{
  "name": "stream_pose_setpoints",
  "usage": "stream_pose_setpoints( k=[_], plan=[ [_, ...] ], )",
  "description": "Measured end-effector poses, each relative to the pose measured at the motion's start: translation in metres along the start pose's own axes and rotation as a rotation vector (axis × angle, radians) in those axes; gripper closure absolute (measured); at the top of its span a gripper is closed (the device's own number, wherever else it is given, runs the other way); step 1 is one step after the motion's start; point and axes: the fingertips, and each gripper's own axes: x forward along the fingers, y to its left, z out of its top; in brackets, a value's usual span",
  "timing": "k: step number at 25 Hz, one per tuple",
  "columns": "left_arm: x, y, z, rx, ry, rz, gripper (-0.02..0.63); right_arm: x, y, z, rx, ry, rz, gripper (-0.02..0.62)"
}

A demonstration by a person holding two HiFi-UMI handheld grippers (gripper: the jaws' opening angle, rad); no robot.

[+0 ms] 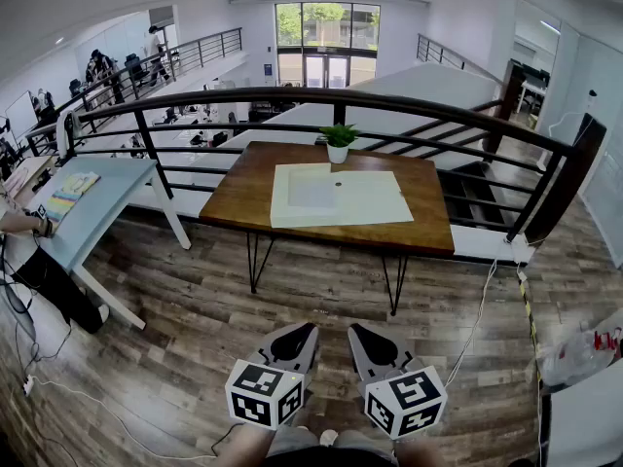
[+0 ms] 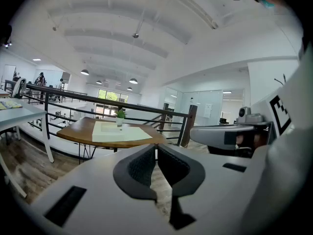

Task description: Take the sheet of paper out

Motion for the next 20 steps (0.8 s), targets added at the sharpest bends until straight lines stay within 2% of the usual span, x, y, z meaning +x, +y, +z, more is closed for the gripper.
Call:
stream_pose_setpoints(
  k=[20],
  plan=[
    [-0.005,0.015,-0.014,-0.029,0.021,-0.013,0.580,0.010,0.010,-0.016,-0.003,0.062,-0.002,0.571]
  ],
)
